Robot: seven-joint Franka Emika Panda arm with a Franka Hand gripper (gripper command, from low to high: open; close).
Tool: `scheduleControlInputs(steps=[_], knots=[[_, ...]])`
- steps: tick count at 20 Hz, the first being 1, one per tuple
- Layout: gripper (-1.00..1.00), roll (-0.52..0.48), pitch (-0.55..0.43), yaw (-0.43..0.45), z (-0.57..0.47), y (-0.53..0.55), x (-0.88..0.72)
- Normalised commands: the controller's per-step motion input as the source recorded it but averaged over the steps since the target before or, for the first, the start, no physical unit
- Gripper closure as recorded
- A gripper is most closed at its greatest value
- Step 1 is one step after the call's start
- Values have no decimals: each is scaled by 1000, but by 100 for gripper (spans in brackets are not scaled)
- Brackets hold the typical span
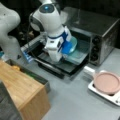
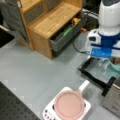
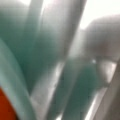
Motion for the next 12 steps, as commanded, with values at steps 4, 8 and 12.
scheduleControlInputs(steps=[4,8,12], knots=[[100,-40,-15,-59,-21,74,45],[100,-32,-23,-58,-8,67,86],[100,-31,-24,-58,-4,63,110]])
